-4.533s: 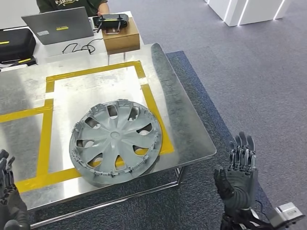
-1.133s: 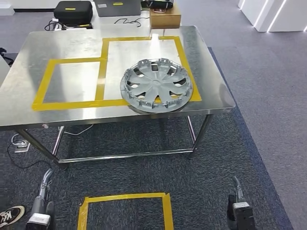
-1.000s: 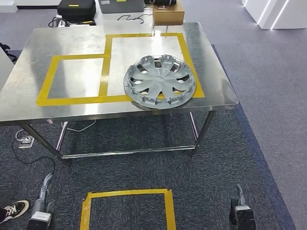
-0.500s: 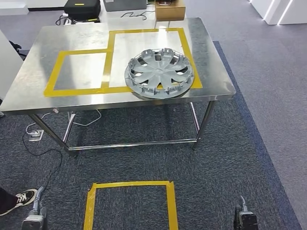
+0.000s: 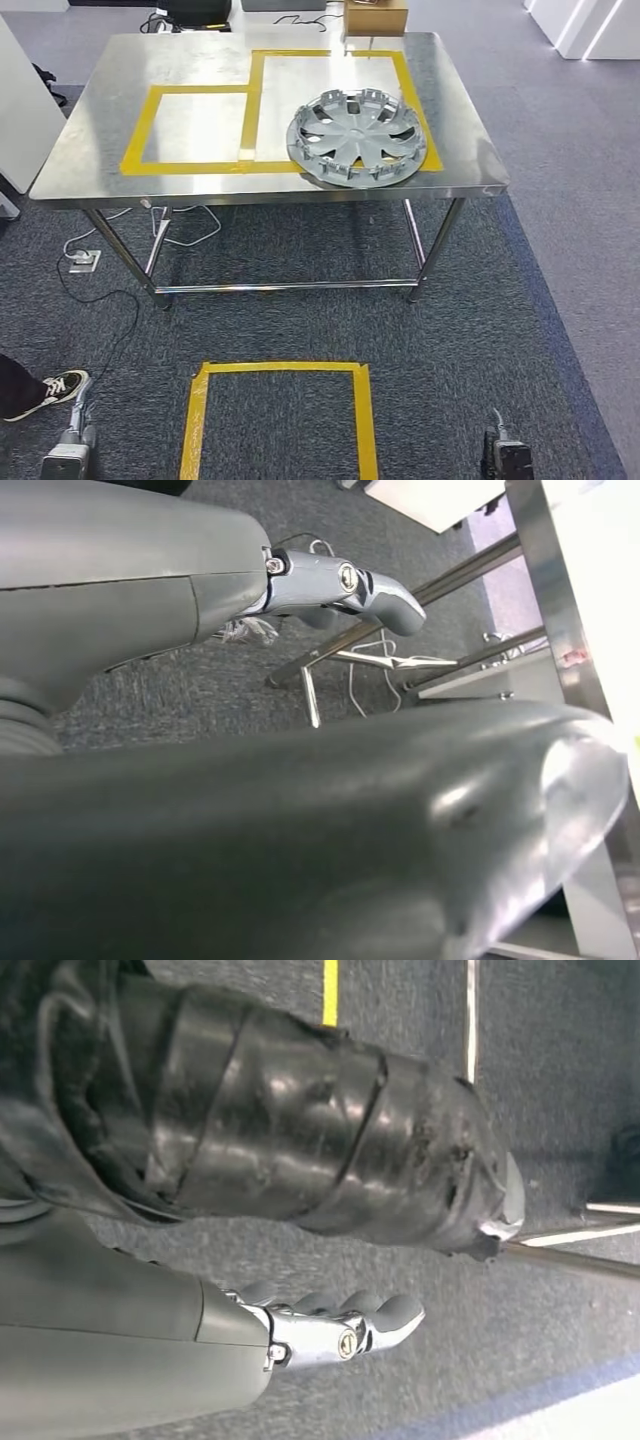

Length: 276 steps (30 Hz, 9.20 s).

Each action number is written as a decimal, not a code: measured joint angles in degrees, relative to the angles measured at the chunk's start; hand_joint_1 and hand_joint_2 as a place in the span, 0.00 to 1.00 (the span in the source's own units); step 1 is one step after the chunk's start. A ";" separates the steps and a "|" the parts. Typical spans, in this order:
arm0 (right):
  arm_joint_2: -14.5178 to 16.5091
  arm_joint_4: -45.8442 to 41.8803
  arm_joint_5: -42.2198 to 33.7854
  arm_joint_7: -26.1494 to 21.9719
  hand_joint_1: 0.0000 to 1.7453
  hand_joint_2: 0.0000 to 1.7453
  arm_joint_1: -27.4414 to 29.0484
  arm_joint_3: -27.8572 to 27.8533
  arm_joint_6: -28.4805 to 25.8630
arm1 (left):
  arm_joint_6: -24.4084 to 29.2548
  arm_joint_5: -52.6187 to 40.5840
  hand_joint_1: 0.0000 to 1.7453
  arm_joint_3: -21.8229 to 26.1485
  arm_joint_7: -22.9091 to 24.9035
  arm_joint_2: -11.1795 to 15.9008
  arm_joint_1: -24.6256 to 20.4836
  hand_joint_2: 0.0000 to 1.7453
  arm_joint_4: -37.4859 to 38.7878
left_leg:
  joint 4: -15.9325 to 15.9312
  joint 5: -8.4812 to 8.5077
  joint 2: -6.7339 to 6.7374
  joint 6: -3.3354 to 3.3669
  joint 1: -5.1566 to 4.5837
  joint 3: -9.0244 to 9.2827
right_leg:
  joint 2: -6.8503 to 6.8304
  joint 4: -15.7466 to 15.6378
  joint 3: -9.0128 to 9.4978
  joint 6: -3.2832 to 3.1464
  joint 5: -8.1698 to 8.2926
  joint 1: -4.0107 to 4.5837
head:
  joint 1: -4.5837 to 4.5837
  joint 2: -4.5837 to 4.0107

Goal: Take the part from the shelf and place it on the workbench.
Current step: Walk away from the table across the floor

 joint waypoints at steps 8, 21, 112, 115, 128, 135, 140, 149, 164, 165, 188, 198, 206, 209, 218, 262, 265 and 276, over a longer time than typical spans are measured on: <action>0.53 -0.55 -0.19 0.11 0.00 0.00 -0.65 -0.19 0.00 | -0.18 0.82 0.00 -1.11 -0.01 -0.37 0.58 0.00 -1.71 | -0.05 2.92 -0.28 -1.96 -0.22 -1.96 | 0.33 -19.73 12.28 -1.90 5.67 0.62 | 0.11 0.01; 1.90 -0.80 -1.32 0.11 0.00 0.00 -0.92 -0.81 0.43 | -0.73 1.08 0.00 -1.45 -0.01 -0.39 0.91 0.00 -2.03 | 0.21 -4.20 -0.17 -2.31 -0.14 5.14 | -0.82 -16.05 4.23 -2.07 10.11 0.63 | -0.93 0.01; 4.04 -18.26 -12.95 4.59 0.00 0.00 7.34 14.47 -1.67 | 3.48 4.05 0.00 -16.20 0.38 1.57 3.03 0.00 -3.24 | 1.25 -4.22 0.25 -1.75 -0.28 6.34 | -0.27 -16.45 3.69 -2.75 10.53 0.86 | -1.67 0.01; 4.05 -18.41 -13.17 4.60 0.00 0.00 7.41 14.45 -1.43 | 3.48 3.97 0.00 -16.12 0.38 1.52 3.06 0.00 -3.29 | -2.16 -4.93 0.34 -1.08 -0.47 7.63 | -0.29 -16.33 3.19 -1.65 11.51 0.76 | -1.77 0.01; 4.05 -18.80 -13.29 4.57 0.00 0.00 7.86 14.38 -1.27 | 3.10 3.95 0.00 -15.48 0.37 1.11 3.16 0.00 -3.29 | -0.35 -2.35 2.07 -1.00 -0.61 3.40 | -1.20 -16.73 8.05 -1.03 6.72 0.46 | 0.09 0.00; 4.21 -18.88 -13.31 4.55 0.00 0.00 7.96 14.35 -1.27 | 3.09 3.93 0.00 -15.23 0.33 1.10 3.16 0.00 -3.32 | 11.36 -8.93 0.85 -3.08 -0.21 -1.86 | 0.39 -17.34 7.43 -3.32 7.93 0.12 | -0.99 0.01; 4.23 -18.88 -13.30 4.56 0.00 0.00 8.00 14.34 -1.26 | 2.96 3.93 0.00 -15.05 0.33 1.11 3.25 0.00 -3.32 | 8.54 -5.01 -0.61 -2.82 0.03 -0.28 | 2.98 -16.93 6.98 -3.08 8.22 0.11 | -1.37 0.01; 4.26 -18.90 -13.30 4.52 0.00 0.00 8.14 14.40 -1.21 | 2.91 3.93 0.00 -14.92 0.19 0.96 3.18 0.00 -3.46 | -0.90 -1.64 -0.48 -0.14 0.27 2.96 | 1.94 -10.63 2.09 -0.48 5.36 0.00 | -0.67 0.00; 4.28 -19.20 -13.54 4.52 0.00 0.00 8.06 14.33 -1.11 | 2.86 3.91 0.00 -14.80 0.17 0.83 3.13 0.00 -3.61 | 4.97 -6.13 2.81 -2.71 -0.17 1.24 | -1.13 -17.58 6.99 -3.05 8.26 0.22 | -0.87 0.01; 4.28 -19.21 -13.56 4.52 0.00 0.00 8.02 14.35 -1.10 | 2.85 3.91 0.00 -14.78 0.17 0.83 3.18 0.00 -3.62 | 8.98 -8.20 1.52 -2.82 -0.09 -0.44 | -0.48 -17.54 6.87 -3.27 8.39 0.22 | -1.18 0.02; 4.20 -19.23 -13.80 4.50 0.00 0.00 7.88 14.43 -0.93 | 2.77 3.91 0.00 -13.89 0.05 0.63 2.85 0.00 -3.64 | -0.02 -1.67 4.78 -0.75 -0.09 2.28 | -3.12 -15.84 6.59 -0.66 7.41 0.31 | -0.19 0.01; 4.21 -19.34 -14.41 4.49 0.00 0.00 7.81 14.44 -1.23 | 2.80 3.58 0.00 -13.75 0.00 0.68 2.69 0.00 -3.59 | 16.28 -9.80 0.66 -2.87 0.10 -4.51 | 1.60 -17.60 6.97 -2.83 8.38 0.25 | -1.64 0.02; 4.07 -18.85 -14.56 4.56 0.00 0.00 7.60 13.65 -1.85 | 2.15 3.80 0.00 -11.94 0.02 0.79 2.33 0.00 -2.82 | 1.01 -1.73 -3.89 -1.62 0.29 1.36 | 6.95 -16.64 5.48 -1.19 8.52 0.02 | -1.82 0.02; 3.75 -16.87 -12.85 4.58 0.00 0.00 6.84 11.54 -2.14 | 0.95 2.75 0.00 -9.64 0.03 0.65 1.22 0.00 -1.23 | 0.27 -1.28 -1.89 -0.51 0.45 1.63 | 4.37 -13.92 3.53 -0.37 6.91 0.05 | -1.34 0.01; 0.50 -1.92 -4.88 2.95 0.00 0.00 2.43 1.34 -4.51 | 0.90 -2.23 0.00 2.30 0.05 1.11 -3.23 0.00 10.51 | 0.18 -1.75 4.23 -0.64 -0.03 1.97 | -2.18 -14.53 4.87 -0.38 7.56 0.36 | -0.16 0.02; -11.43 42.62 27.04 27.04 0.00 0.00 -6.11 -17.28 -14.42 | 4.99 -45.15 0.00 33.62 30.66 14.86 -14.94 1.00 64.70 | 12.32 -6.52 -0.05 -2.56 0.15 -2.36 | 3.75 -17.65 7.69 -2.77 8.24 0.66 | -1.72 0.01; -11.64 43.28 28.18 29.33 0.00 0.00 -6.29 -16.05 -12.93 | 4.87 -46.12 0.00 32.82 31.21 15.58 -15.21 1.00 66.01 | 1.90 -2.04 -3.56 -1.84 0.17 1.81 | 5.76 -17.28 7.25 -2.35 8.24 0.60 | -1.80 0.00; -12.13 44.52 30.04 34.36 0.00 0.00 -6.15 -13.90 -11.23 | 4.97 -47.93 0.00 31.93 30.06 16.67 -15.90 1.00 68.23 | -0.96 -1.36 2.54 -0.33 -0.04 2.61 | 0.66 -2.64 -1.07 0.32 1.92 0.06 | -0.60 0.02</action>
